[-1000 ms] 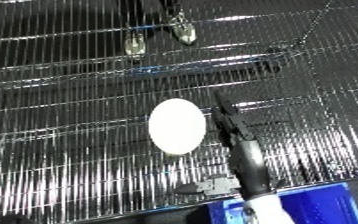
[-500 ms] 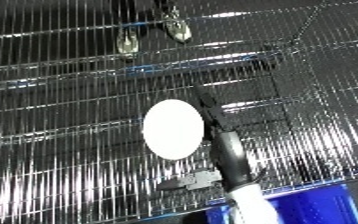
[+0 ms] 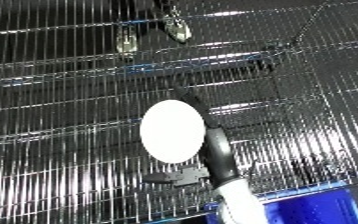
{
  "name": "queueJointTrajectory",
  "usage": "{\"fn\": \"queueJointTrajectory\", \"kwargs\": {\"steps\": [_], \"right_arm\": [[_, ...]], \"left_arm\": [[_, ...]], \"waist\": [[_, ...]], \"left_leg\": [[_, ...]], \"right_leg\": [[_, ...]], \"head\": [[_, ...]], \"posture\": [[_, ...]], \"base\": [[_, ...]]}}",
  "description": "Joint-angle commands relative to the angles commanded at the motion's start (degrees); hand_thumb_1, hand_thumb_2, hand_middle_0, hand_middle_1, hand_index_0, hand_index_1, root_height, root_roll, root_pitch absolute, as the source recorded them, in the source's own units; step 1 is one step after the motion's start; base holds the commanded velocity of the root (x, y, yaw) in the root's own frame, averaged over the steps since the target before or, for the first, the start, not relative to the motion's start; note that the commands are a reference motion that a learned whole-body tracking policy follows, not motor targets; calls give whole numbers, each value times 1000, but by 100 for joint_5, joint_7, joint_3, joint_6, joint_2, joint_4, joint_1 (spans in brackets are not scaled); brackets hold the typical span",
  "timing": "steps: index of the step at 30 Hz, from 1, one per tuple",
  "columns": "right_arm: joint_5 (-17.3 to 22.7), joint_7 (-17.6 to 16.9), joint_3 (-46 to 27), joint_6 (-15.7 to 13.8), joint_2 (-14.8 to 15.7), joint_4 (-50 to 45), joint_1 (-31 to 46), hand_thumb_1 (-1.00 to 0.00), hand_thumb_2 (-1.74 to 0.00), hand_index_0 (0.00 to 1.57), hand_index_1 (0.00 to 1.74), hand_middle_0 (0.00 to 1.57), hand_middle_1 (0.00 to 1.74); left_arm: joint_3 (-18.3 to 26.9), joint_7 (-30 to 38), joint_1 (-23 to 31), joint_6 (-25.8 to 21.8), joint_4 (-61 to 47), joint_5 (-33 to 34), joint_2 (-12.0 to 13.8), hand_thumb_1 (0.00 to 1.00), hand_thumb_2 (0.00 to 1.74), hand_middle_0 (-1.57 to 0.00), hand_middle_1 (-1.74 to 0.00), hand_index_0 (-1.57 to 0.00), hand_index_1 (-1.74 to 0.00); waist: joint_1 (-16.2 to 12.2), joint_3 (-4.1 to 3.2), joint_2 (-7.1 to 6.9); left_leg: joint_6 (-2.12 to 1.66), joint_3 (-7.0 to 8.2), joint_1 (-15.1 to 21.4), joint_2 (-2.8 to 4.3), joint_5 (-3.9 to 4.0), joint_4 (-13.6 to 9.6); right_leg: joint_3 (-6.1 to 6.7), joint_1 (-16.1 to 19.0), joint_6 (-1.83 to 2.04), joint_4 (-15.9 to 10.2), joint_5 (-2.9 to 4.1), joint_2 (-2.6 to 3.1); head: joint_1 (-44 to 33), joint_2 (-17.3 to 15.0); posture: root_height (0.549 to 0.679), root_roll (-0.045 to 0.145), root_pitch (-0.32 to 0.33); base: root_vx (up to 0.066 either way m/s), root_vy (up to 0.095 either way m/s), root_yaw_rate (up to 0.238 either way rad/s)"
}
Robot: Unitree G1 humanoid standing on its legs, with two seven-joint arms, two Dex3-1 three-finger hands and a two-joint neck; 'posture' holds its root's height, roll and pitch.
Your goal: Pick up the object and place it into the box
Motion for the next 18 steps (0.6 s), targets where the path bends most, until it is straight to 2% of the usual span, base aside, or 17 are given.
{"fn": "queueJointTrajectory", "kwargs": {"steps": [3,4,5,12,18], "right_arm": [[-4,3,9,22,-7,52,11,-600,-1044,942,1044,942,1044],[-4,3,9,22,-7,52,11,-600,-1044,942,1044,942,1044],[4,-22,13,35,-15,87,44,-650,-1131,1020,1131,1020,1131],[27,-106,-82,-65,-26,3,288,-650,-1131,1020,1131,1020,1131],[-69,-157,-252,-114,-31,-428,671,-650,-1131,1020,1131,1020,1131]], "left_arm": [[14,-21,30,-7,-14,-4,4,1000,1740,-1570,-1740,-1570,-1740],[14,-21,30,-7,-14,-4,4,1000,1740,-1570,-1740,-1570,-1740],[25,-21,54,-4,-30,-9,12,1000,1740,-1570,-1740,-1570,-1740],[73,-33,166,-20,-53,4,37,1000,1740,-1570,-1740,-1570,-1740],[159,-93,368,-104,-43,49,37,1000,1740,-1570,-1740,-1570,-1740]], "waist": [[6,0,2],[6,0,2],[5,0,2],[-40,0,-18],[-146,0,-57]], "left_leg": [[-1,4,16,-1,2,-7],[-1,4,16,-1,2,-7],[-4,5,43,4,3,-22],[-2,16,185,22,15,-102],[-21,42,423,76,22,-206]], "right_leg": [[-2,14,3,-8,4,-4],[-2,14,3,-8,4,-4],[-4,36,5,-19,7,-8],[-5,154,14,-82,25,10],[13,351,23,-191,49,27]], "head": [[-8,-20],[-8,-20],[-29,-19],[-50,36],[-137,32]], "posture": [[590,27,299],[590,27,299],[591,27,297],[594,26,288],[599,28,268]], "base": [[1,5,-2],[0,0,0],[-3,-7,-1],[-9,-15,-23],[-15,-13,-87]]}}
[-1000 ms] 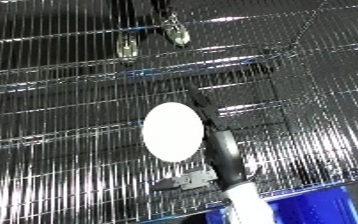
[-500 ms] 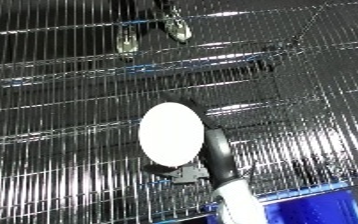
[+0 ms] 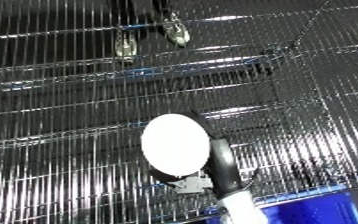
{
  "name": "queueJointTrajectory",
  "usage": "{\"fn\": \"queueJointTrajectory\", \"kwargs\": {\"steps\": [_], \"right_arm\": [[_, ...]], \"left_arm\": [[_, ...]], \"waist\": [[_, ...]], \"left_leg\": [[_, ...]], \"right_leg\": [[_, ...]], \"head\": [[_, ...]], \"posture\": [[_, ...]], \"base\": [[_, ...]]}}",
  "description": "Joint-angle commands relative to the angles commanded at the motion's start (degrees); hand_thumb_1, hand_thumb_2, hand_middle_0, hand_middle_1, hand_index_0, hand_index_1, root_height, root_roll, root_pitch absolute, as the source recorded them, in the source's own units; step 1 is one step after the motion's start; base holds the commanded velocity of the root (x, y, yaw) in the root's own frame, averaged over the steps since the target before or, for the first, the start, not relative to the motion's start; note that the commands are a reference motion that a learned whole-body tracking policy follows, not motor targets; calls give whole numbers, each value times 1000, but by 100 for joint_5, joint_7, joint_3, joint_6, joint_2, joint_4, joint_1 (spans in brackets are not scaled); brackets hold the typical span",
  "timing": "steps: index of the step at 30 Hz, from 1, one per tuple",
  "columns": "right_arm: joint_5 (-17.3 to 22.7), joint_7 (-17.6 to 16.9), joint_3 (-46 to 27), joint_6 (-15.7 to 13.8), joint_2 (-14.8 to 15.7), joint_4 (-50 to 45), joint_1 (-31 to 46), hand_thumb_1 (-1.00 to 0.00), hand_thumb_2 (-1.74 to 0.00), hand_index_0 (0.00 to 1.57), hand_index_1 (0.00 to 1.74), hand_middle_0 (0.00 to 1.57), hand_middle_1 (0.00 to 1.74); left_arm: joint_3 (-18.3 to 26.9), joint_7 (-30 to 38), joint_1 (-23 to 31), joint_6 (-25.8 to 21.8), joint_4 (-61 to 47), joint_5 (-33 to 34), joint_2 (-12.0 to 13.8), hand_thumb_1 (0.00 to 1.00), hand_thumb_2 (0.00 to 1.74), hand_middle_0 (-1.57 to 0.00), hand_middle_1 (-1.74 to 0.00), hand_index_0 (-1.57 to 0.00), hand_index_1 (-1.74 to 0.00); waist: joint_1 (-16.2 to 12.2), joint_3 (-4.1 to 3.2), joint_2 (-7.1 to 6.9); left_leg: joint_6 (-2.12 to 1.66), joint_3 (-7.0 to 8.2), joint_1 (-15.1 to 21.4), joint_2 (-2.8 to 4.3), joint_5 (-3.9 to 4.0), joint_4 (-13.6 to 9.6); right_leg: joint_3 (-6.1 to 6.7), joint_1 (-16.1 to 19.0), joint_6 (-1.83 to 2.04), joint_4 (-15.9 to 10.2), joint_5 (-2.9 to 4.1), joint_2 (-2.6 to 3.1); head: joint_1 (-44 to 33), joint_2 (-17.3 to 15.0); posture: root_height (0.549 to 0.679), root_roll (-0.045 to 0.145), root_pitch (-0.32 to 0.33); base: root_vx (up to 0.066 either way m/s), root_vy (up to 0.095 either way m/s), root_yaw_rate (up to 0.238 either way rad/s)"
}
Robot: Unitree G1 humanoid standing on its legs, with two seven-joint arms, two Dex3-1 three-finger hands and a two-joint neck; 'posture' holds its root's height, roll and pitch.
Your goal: Pick up the object and place it into the box
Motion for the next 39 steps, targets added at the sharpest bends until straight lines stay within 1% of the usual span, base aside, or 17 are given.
{"fn": "queueJointTrajectory", "kwargs": {"steps": [2,3,6,10,14,15,20,22,24,26,29,30,32,34,35,37,39], "right_arm": [[-77,-64,-102,10,-8,-304,222,-650,-1131,1020,1131,1020,1131],[-77,-64,-102,10,-8,-304,222,-650,-1131,1020,1131,1020,1131],[-153,-135,-234,40,-8,-647,498,-650,-1131,1020,1131,1020,1131],[-257,-230,-446,113,12,-1159,974,-650,-1131,1020,1131,1020,1131],[-279,-353,-666,145,7,-1644,1585,-650,-1131,1020,1131,1020,1131],[-243,-374,-732,107,19,-1737,1741,-650,-1131,1020,1131,1020,1131],[102,-476,-1056,-194,209,-2138,2509,-650,-1131,1020,1131,1020,1131],[174,-532,-1176,-311,249,-2244,2772,-650,-1131,1020,1131,1020,1131],[238,-574,-1393,-471,236,-2325,3097,-650,-1131,1020,1131,1020,1131],[279,-585,-1471,-523,223,-2351,3198,-650,-1131,1020,1131,1020,1131],[415,-612,-1687,-680,163,-2420,3469,-650,-1131,1020,1131,1020,1131],[425,-654,-1806,-775,110,-2435,3630,-650,-1131,1020,1131,1020,1131],[420,-683,-1857,-809,80,-2430,3705,-650,-1131,1020,1131,1020,1131],[438,-737,-1960,-816,-12,-2372,3880,-650,-1131,1020,1131,1020,1131],[501,-726,-1987,-803,-45,-2331,3927,-650,-1131,1020,1131,1020,1131],[705,-636,-2047,-797,-109,-2208,4020,-650,-1131,1020,1131,1020,1131],[952,-496,-2121,-833,-164,-2037,4120,-650,-1131,1020,1131,1020,1131]], "left_arm": [[51,-3,93,-50,9,33,-5,1000,1740,-1570,-1740,-1570,-1740],[51,-3,93,-50,9,33,-5,1000,1740,-1570,-1740,-1570,-1740],[122,-15,222,-84,16,70,-17,1000,1740,-1570,-1740,-1570,-1740],[256,-17,434,-85,6,95,-30,1000,1740,-1570,-1740,-1570,-1740],[406,-26,670,-62,-42,86,-9,1000,1740,-1570,-1740,-1570,-1740],[443,-43,728,-68,-43,79,-3,1000,1740,-1570,-1740,-1570,-1740],[579,-118,994,-109,-76,18,29,1000,1740,-1570,-1740,-1570,-1740],[610,-104,1073,-129,-115,-13,36,1000,1740,-1570,-1740,-1570,-1740],[655,-85,1179,-163,-172,-65,33,1000,1740,-1570,-1740,-1570,-1740],[665,-81,1214,-179,-190,-86,32,1000,1740,-1570,-1740,-1570,-1740],[652,-65,1294,-251,-219,-134,9,1000,1740,-1570,-1740,-1570,-1740],[615,-55,1326,-313,-215,-165,-19,1000,1740,-1570,-1740,-1570,-1740],[592,-44,1335,-345,-211,-182,-36,1000,1740,-1570,-1740,-1570,-1740],[534,-30,1344,-442,-170,-241,-90,1000,1740,-1570,-1740,-1570,-1740],[512,-27,1341,-482,-142,-262,-112,1000,1740,-1570,-1740,-1570,-1740],[470,-30,1332,-569,-66,-299,-157,1000,1740,-1570,-1740,-1570,-1740],[421,-35,1327,-658,14,-332,-203,1000,1740,-1570,-1740,-1570,-1740]], "waist": [[-75,0,-39],[-75,0,-39],[-162,0,-83],[-310,0,-154],[-485,0,-229],[-532,0,-246],[-778,0,-301],[-884,0,-305],[-1030,0,-288],[-1076,0,-277],[-1208,0,-232],[-1287,0,-193],[-1328,0,-171],[-1436,0,-103],[-1476,0,-80],[-1552,0,-34],[-1625,0,15]], "left_leg": [[-11,19,134,30,5,-81],[-11,19,134,30,5,-81],[-19,38,263,64,-5,-138],[-26,85,475,121,-36,-217],[-22,147,711,182,-78,-296],[-21,163,771,198,-89,-317],[-18,261,1068,289,-151,-425],[-16,308,1166,327,-173,-466],[-23,387,1288,366,-199,-522],[-30,416,1327,374,-205,-546],[-50,502,1432,374,-210,-624],[-62,553,1497,365,-206,-677],[-67,578,1529,361,-201,-704],[-83,642,1633,354,-179,-801],[-91,662,1669,354,-168,-838],[-112,700,1741,354,-151,-892],[-133,736,1815,352,-144,-930]], "right_leg": [[22,118,0,-84,13,27],[22,118,0,-84,13,27],[51,238,-8,-152,14,64],[112,431,-26,-245,6,126],[187,651,-48,-352,7,176],[205,709,-53,-380,9,187],[314,982,-59,-524,19,238],[355,1069,-63,-585,20,251],[418,1175,-74,-674,22,277],[442,1205,-76,-703,23,289],[517,1274,-82,-785,19,330],[566,1309,-87,-839,19,352],[590,1324,-89,-866,22,361],[652,1362,-96,-939,32,379],[674,1378,-100,-965,37,384],[716,1417,-107,-1011,44,387],[759,1466,-114,-1051,45,378]], "head": [[-2,-19],[-2,-19],[12,-64],[29,-142],[112,-267],[209,-323],[723,-295],[982,-319],[1248,-334],[1316,-329],[1463,-350],[1572,-419],[1675,-491],[1873,-721],[1967,-903],[2067,-1104],[2169,-1230]], "posture": [[602,29,259],[602,29,259],[604,30,249],[608,31,233],[611,34,213],[612,35,208],[616,40,185],[618,44,177],[621,52,169],[622,55,167],[624,64,165],[626,70,163],[626,73,163],[628,80,163],[629,83,162],[630,88,160],[632,93,155]], "base": [[-25,-21,-116],[-28,-22,-119],[-26,-17,-143],[-32,-9,-181],[-35,-5,-189],[-27,4,-187],[-29,27,-198],[-36,74,-223],[-39,79,-194],[-40,76,-164],[-38,70,-99],[-36,75,-81],[-42,82,-94],[-37,93,-114],[-38,110,-131],[-21,106,-126],[-11,104,-118]]}}
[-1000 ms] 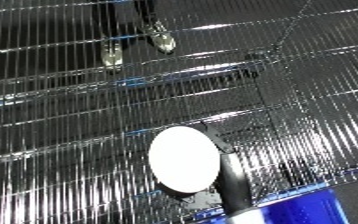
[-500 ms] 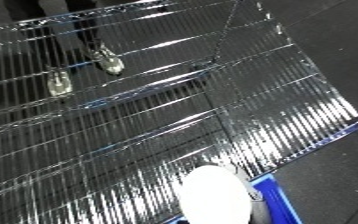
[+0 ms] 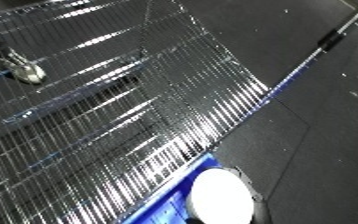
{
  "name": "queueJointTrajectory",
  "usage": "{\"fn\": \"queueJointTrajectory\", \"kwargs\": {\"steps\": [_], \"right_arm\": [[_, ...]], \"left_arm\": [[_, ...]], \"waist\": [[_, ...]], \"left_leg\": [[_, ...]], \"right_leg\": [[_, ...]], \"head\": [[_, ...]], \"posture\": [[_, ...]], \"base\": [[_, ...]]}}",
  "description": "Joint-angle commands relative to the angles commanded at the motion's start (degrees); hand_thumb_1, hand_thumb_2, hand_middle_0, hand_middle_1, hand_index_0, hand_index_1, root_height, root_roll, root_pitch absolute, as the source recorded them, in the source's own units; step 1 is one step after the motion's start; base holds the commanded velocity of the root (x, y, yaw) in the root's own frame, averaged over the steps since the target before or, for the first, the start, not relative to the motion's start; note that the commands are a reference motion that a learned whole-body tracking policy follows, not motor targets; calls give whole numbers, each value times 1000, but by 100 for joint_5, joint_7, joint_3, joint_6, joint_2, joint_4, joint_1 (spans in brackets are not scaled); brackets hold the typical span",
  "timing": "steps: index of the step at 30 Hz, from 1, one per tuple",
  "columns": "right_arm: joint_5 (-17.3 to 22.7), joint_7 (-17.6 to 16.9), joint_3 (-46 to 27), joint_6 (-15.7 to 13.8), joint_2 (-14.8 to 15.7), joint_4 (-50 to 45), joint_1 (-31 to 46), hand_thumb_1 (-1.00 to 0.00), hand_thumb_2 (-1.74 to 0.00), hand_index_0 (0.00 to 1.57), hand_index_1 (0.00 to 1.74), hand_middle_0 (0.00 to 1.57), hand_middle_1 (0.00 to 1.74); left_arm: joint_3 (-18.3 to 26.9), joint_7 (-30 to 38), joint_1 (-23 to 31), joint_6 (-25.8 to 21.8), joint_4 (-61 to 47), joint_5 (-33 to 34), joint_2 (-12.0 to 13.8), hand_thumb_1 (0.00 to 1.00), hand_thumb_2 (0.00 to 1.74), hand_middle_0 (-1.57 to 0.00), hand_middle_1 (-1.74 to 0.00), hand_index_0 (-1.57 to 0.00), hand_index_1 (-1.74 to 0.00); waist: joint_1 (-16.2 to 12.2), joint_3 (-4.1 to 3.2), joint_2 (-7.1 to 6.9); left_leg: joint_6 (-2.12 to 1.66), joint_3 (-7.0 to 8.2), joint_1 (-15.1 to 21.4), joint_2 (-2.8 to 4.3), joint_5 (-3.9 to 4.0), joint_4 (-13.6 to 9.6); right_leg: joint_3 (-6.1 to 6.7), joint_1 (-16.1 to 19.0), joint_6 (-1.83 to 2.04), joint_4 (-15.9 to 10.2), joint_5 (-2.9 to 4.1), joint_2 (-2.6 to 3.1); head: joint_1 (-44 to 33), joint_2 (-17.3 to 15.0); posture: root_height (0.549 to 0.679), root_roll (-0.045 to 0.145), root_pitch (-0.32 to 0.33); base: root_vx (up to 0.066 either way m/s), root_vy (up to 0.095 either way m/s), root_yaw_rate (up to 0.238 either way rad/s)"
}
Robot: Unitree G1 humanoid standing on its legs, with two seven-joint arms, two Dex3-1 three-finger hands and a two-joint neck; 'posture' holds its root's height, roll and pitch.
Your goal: Pick up the object and place it into the box
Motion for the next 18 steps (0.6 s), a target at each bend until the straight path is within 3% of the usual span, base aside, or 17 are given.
{"fn": "queueJointTrajectory", "kwargs": {"steps": [8,18], "right_arm": [[429,275,-156,-193,-184,664,88,-650,-1131,1020,1131,1020,1131],[624,482,-108,-410,-255,1116,-23,-150,-261,235,261,235,261]], "left_arm": [[-116,-65,-64,-159,207,-108,-80,1000,1740,-1570,-1740,-1570,-1740],[-241,1,-227,-145,290,-91,-76,1000,1740,-1570,-1740,-1570,-1740]], "waist": [[-120,0,164],[-115,0,240]], "left_leg": [[-39,101,188,-23,15,-114],[-41,109,204,-84,34,-180]], "right_leg": [[95,100,-8,-140,25,-45],[140,102,7,-218,68,-52]], "head": [[250,-237],[263,-178]], "posture": [[635,106,147],[636,109,150]], "base": [[-17,59,-62],[-24,1,12]]}}
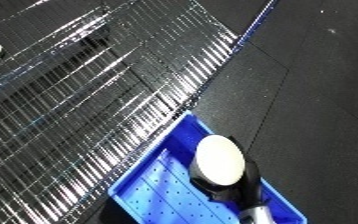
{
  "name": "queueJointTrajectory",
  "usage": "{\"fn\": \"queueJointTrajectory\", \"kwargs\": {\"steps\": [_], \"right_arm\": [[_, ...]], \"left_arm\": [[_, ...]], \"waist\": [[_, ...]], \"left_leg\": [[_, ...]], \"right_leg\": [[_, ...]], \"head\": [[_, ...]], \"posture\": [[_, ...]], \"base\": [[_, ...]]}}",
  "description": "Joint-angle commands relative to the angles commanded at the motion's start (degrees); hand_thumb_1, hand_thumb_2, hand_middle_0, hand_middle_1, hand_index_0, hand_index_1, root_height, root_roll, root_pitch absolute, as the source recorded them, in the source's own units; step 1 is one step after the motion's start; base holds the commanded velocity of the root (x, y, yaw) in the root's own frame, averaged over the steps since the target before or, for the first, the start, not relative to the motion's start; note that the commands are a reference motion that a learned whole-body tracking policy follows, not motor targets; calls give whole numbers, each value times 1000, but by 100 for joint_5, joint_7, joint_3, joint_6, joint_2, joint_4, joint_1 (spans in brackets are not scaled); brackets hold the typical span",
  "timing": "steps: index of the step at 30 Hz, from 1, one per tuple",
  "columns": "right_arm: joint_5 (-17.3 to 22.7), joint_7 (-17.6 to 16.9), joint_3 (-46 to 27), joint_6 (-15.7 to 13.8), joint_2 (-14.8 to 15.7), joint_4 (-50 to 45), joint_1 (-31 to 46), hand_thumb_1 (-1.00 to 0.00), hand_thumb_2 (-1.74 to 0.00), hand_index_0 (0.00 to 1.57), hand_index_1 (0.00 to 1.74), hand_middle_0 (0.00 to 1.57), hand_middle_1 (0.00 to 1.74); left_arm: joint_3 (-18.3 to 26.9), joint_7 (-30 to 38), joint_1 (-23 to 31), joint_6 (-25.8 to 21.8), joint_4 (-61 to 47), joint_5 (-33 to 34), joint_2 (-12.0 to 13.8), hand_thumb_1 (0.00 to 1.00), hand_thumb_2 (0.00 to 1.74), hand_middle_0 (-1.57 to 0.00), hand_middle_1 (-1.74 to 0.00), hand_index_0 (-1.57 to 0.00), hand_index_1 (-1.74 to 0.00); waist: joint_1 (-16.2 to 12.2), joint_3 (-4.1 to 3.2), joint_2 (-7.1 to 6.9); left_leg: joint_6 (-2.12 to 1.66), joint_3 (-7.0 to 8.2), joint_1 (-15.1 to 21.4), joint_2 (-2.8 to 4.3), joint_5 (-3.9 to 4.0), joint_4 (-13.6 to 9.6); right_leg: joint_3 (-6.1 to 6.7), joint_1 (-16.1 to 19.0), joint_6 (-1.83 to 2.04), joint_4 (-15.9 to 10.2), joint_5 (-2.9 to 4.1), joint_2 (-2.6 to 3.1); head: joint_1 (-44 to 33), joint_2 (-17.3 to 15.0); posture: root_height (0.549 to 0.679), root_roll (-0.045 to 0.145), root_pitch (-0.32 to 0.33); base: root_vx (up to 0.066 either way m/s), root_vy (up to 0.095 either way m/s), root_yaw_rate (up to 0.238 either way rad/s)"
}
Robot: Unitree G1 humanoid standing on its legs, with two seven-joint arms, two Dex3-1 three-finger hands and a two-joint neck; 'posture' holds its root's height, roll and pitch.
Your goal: Pick up the object and place it into the box
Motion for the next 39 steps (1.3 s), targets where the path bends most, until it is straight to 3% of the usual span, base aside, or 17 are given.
{"fn": "queueJointTrajectory", "kwargs": {"steps": [3,16,23,31,39], "right_arm": [[-22,-12,1,-4,-3,43,-15,0,0,0,0,0,0],[-78,-56,15,49,26,101,-25,0,0,0,0,0,0],[-253,-110,29,77,69,-59,11,0,0,0,0,0,0],[-937,-25,138,-82,194,-787,5,0,0,0,0,0,0],[-1653,134,559,520,224,-1408,-478,0,0,0,0,0,0]], "left_arm": [[-2,2,-19,5,21,7,0,1000,1740,-1570,-1740,-1570,-1740],[7,-9,-63,36,109,-14,-49,1000,1740,-1570,-1740,-1570,-1740],[-2,41,-55,65,74,8,-56,1000,1740,-1570,-1740,-1570,-1740],[4,101,32,63,-9,23,-76,1000,1740,-1570,-1740,-1570,-1740],[53,229,-27,240,-145,128,-6,1000,1740,-1570,-1740,-1570,-1740]], "waist": [[6,0,10],[13,0,8],[28,0,-20],[72,0,-61],[289,0,-232]], "left_leg": [[4,-7,-3,-9,23,-30],[-17,-70,25,-3,128,-107],[-12,-88,14,-6,146,-144],[2,-129,-17,-17,137,-119],[-5,-255,-28,7,178,-110]], "right_leg": [[-1,-11,0,-17,13,1],[-5,22,-12,-77,29,0],[-4,30,-13,-102,42,5],[-24,36,-23,-64,23,7],[-132,128,-27,-97,33,-11]], "head": [[-5,27],[-57,63],[-176,83],[-613,54],[-1339,33]], "posture": [[636,110,152],[638,112,152],[638,111,154],[637,110,149],[638,100,138]], "base": [[-20,-6,18],[-3,-1,9],[-1,-2,17],[4,-1,26],[0,-63,102]]}}
